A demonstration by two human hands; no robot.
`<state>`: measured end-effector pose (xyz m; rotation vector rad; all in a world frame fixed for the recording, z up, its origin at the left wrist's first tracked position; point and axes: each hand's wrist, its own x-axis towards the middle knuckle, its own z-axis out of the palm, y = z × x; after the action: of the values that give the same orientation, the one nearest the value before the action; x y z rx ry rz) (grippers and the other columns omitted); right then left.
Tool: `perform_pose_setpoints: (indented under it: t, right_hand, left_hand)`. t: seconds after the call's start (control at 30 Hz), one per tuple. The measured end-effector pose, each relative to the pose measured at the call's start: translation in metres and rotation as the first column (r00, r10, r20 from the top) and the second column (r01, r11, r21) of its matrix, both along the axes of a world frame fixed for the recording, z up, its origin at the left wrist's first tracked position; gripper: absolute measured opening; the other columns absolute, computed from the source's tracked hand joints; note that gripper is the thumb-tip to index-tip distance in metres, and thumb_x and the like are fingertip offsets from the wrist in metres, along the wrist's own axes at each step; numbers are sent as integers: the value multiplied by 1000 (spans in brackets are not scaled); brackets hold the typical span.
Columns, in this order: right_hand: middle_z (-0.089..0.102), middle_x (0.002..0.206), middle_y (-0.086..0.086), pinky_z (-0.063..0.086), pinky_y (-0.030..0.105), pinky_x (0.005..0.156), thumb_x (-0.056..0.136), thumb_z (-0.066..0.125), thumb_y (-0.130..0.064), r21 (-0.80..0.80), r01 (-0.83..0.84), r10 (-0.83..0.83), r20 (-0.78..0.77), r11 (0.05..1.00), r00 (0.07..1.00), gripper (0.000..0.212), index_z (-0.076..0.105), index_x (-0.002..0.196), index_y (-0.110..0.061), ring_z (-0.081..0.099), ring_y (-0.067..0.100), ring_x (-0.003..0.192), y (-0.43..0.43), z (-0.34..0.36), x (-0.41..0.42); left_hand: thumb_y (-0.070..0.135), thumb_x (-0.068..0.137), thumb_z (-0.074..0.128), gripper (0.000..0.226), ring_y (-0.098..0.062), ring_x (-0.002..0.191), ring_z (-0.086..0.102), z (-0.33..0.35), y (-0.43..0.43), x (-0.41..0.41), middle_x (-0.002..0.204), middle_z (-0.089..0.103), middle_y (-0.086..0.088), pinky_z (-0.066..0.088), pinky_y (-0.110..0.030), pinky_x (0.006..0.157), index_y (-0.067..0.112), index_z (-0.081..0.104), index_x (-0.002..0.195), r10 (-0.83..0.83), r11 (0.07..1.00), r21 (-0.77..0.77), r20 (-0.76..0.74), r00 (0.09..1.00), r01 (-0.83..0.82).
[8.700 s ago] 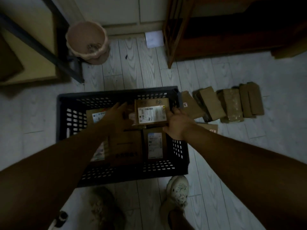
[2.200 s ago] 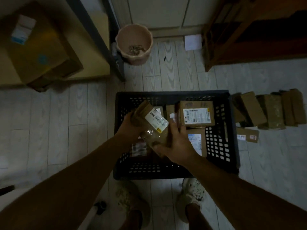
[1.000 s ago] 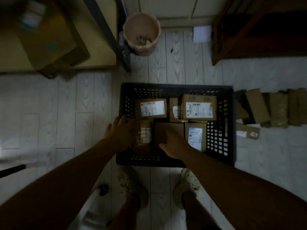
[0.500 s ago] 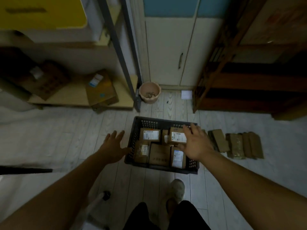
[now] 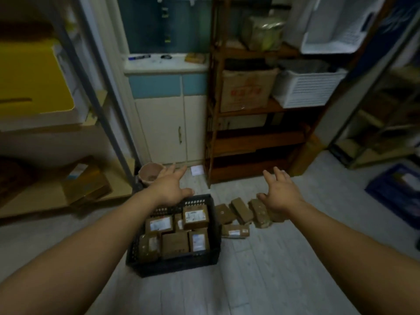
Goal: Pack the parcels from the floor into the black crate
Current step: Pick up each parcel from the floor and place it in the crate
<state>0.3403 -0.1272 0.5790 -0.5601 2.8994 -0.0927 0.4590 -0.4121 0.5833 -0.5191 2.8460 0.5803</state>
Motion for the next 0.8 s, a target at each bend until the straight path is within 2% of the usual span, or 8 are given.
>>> perform_pose_setpoints:
  t: [0.07, 0.23, 0.47, 0.6, 0.8]
  right_hand:
    - [-1, 160, 5, 15, 43, 118, 89, 49, -53, -14, 53, -53, -20, 999, 998, 79, 7, 151, -26, 1, 27, 146, 38, 10, -10]
    - [1, 160, 4, 15, 42, 116, 88, 52, -53, -64, 126, -131, -72, 990, 989, 80, 9, 151, -28, 4, 27, 146, 150, 27, -44]
    - [8, 159, 7, 22, 43, 114, 87, 51, -54, -16, 217, -218, -37, 976, 975, 80, 11, 150, -27, 13, 28, 144, 302, 35, -91]
    - [5, 159, 8, 21, 41, 114, 88, 48, -55, 12, 213, -214, 31, 977, 976, 80, 9, 151, -26, 13, 29, 144, 335, 29, -123]
    - [3, 159, 10, 17, 38, 116, 89, 47, -56, 6, 158, -158, 121, 987, 980, 81, 7, 151, -22, 11, 29, 145, 329, -3, -188]
  left_hand:
    - [61, 82, 52, 88, -29, 145, 0, 14, 30, -19, 159, -1, -5, 9, -43, 116, 33, 4, 149, -56, 998, -12, -5, 998, 56]
    - [57, 84, 54, 87, -29, 145, -4, 38, 135, -80, 159, -5, -4, 9, -44, 116, 34, 1, 148, -107, 992, 69, -22, 994, 109]
    - [57, 84, 55, 85, -28, 145, -4, 16, 268, -149, 159, -5, -1, 11, -43, 115, 36, 3, 148, -170, 979, 122, 46, 984, 163]
    - [56, 83, 56, 85, -29, 145, -4, -2, 297, -176, 159, -3, -1, 10, -43, 115, 36, 5, 148, -162, 977, 154, 63, 985, 150]
    - [54, 85, 55, 84, -30, 145, 0, -34, 302, -245, 159, -2, -4, 11, -44, 115, 33, 5, 149, -137, 974, 200, 134, 981, 109]
